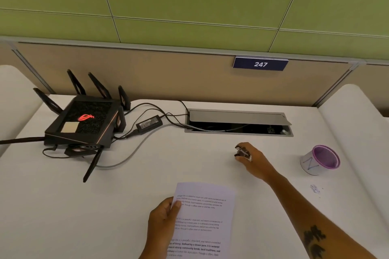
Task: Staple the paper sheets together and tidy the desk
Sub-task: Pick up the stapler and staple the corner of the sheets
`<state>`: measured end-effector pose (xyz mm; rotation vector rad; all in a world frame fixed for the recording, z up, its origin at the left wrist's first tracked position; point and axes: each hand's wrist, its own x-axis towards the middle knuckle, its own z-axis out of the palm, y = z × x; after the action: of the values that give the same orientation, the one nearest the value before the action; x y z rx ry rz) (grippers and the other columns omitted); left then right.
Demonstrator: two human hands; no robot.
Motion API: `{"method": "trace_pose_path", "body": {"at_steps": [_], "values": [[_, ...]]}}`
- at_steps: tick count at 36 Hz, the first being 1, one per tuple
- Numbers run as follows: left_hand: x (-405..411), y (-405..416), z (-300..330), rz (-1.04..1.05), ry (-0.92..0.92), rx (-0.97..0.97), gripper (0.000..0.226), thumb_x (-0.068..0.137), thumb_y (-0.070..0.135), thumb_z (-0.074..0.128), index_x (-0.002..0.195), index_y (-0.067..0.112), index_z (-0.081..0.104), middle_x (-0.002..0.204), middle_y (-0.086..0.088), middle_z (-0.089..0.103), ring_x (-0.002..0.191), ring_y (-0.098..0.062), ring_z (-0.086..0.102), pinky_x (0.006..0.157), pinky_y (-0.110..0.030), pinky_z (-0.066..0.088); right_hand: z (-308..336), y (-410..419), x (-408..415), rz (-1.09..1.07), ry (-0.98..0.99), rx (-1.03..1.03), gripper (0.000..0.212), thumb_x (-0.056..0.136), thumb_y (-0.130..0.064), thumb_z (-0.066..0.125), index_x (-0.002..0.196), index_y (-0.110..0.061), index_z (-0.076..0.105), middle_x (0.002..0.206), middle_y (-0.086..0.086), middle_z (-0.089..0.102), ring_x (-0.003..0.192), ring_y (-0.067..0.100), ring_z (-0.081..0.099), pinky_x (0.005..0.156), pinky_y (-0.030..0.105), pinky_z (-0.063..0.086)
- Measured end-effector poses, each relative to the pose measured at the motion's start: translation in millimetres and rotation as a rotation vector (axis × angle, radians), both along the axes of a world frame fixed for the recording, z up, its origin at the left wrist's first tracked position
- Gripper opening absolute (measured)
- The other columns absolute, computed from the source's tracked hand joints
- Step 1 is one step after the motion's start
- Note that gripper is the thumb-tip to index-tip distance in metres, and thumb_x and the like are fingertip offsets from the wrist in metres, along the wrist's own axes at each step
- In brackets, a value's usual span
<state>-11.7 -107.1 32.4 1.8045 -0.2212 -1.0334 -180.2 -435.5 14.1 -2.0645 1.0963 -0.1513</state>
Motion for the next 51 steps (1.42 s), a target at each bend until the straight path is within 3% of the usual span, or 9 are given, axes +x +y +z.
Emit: {"method": "trace_pose_path", "body": {"at_steps": [5, 11, 17, 19, 21, 27, 34, 39, 51], "values": [[-4, 4, 9, -0.031, -0.051, -0.025, 0.017, 0.107, 0.032, 0.061, 0.106, 0.028, 0.077, 0.091, 0.005, 0.084, 0.081, -0.022, 0.081, 0.08, -0.044, 0.069, 42, 32, 17, 0.198, -0.003, 0.038, 0.035, 0.094, -0.035, 0.073, 0.125, -0.034, 0.059, 0.118, -0.016, 0.066, 0.106, 0.002, 0.065, 0.095, 0.026, 0.052], [-13, 11, 18, -0.066, -0.109, -0.055, 0.018, 0.107, 0.035, 0.06, 0.106, 0.029, 0.077, 0.088, 0.007, 0.083, 0.077, -0.018, 0.08, 0.067, -0.028, 0.064, 90, 77, 45, 0.494, 0.013, -0.039, 0.041, 0.09, -0.042, 0.075, 0.129, -0.033, 0.063, 0.122, -0.02, 0.065, 0.11, 0.002, 0.064, 0.096, 0.023, 0.053], [-18, 21, 26, -0.127, -0.158, -0.061, 0.019, 0.107, 0.038, 0.059, 0.103, 0.03, 0.075, 0.087, 0.005, 0.081, 0.075, -0.018, 0.079, 0.069, -0.035, 0.066, 125, 116, 65, 0.738, 0.158, -0.18, 0.046, 0.089, -0.053, 0.071, 0.131, -0.036, 0.063, 0.122, -0.018, 0.065, 0.109, 0.006, 0.061, 0.093, 0.026, 0.053], [-19, 25, 29, -0.153, -0.201, -0.051, 0.02, 0.108, 0.039, 0.057, 0.102, 0.03, 0.073, 0.087, 0.007, 0.08, 0.073, -0.012, 0.078, 0.065, -0.025, 0.063, 132, 126, 68, 0.789, 0.196, -0.221, 0.046, 0.089, -0.054, 0.071, 0.131, -0.036, 0.064, 0.123, -0.017, 0.066, 0.109, 0.007, 0.061, 0.092, 0.027, 0.053], [-20, 30, 31, -0.163, -0.221, -0.061, 0.02, 0.108, 0.038, 0.057, 0.101, 0.028, 0.072, 0.088, 0.007, 0.079, 0.071, -0.006, 0.076, 0.061, -0.016, 0.058, 138, 136, 69, 0.824, 0.228, -0.26, 0.046, 0.089, -0.054, 0.071, 0.132, -0.036, 0.064, 0.124, -0.017, 0.066, 0.109, 0.007, 0.061, 0.092, 0.027, 0.052], [-20, 42, 30, -0.186, -0.24, -0.077, 0.02, 0.107, 0.041, 0.057, 0.101, 0.027, 0.071, 0.088, 0.008, 0.079, 0.07, -0.006, 0.077, 0.061, -0.015, 0.055, 147, 157, 73, 0.881, 0.272, -0.339, 0.048, 0.089, -0.055, 0.07, 0.132, -0.035, 0.064, 0.127, -0.015, 0.066, 0.111, 0.008, 0.06, 0.088, 0.021, 0.044], [-20, 51, 21, -0.236, -0.321, -0.072, 0.021, 0.107, 0.045, 0.056, 0.109, 0.03, 0.07, 0.097, 0.009, 0.079, 0.078, -0.012, 0.079, 0.069, -0.021, 0.064, 159, 175, 75, 0.921, 0.314, -0.378, 0.047, 0.088, -0.057, 0.07, 0.13, -0.036, 0.064, 0.124, -0.016, 0.065, 0.11, 0.008, 0.06, 0.089, 0.025, 0.05], [-21, 55, 19, -0.248, -0.335, -0.095, 0.023, 0.106, 0.048, 0.056, 0.112, 0.031, 0.07, 0.099, 0.011, 0.079, 0.079, -0.011, 0.079, 0.067, -0.018, 0.061, 165, 184, 76, 0.94, 0.348, -0.395, 0.046, 0.087, -0.055, 0.073, 0.127, -0.033, 0.066, 0.123, -0.013, 0.067, 0.111, 0.01, 0.061, 0.092, 0.029, 0.053], [-26, 65, 28, -0.232, -0.352, -0.133, 0.014, 0.108, 0.042, 0.057, 0.103, 0.033, 0.067, 0.097, 0.011, 0.078, 0.077, -0.011, 0.078, 0.065, -0.016, 0.059, 176, 199, 75, 0.974, 0.373, -0.447, 0.04, 0.088, -0.048, 0.075, 0.122, -0.029, 0.07, 0.116, -0.011, 0.069, 0.103, 0.01, 0.062, 0.086, 0.027, 0.055]]}}
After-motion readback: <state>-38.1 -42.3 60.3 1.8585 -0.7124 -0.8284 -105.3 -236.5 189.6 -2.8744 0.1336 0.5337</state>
